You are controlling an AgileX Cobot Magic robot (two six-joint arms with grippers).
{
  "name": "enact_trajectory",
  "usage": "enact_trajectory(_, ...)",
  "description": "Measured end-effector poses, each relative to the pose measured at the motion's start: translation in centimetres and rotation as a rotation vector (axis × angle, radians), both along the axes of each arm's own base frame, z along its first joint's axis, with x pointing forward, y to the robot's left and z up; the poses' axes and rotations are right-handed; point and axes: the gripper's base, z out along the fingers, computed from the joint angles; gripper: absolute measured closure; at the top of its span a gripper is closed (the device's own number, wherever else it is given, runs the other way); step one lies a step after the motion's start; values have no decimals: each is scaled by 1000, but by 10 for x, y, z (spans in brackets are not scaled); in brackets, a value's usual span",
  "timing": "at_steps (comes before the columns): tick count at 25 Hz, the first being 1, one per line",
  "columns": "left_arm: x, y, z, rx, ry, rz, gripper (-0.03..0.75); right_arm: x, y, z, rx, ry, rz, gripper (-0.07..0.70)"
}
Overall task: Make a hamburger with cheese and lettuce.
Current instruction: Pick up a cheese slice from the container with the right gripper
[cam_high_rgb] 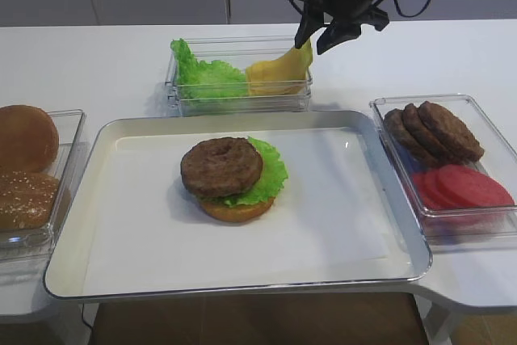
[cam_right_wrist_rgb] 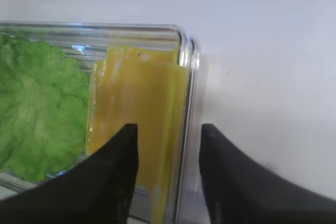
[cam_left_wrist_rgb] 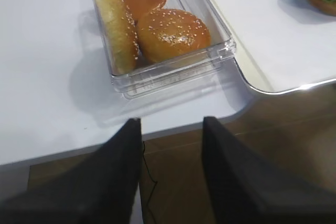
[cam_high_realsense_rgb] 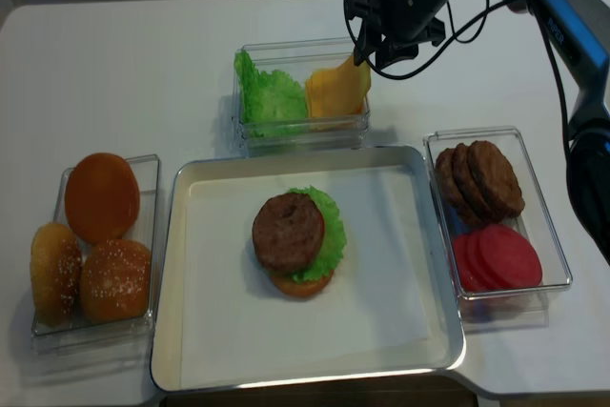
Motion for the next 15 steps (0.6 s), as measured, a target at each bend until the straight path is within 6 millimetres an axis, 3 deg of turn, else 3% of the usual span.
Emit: enact_trajectory(15, 0, 0, 0, 0, 0, 0, 427, 1, 3, -9, 32, 43, 6, 329)
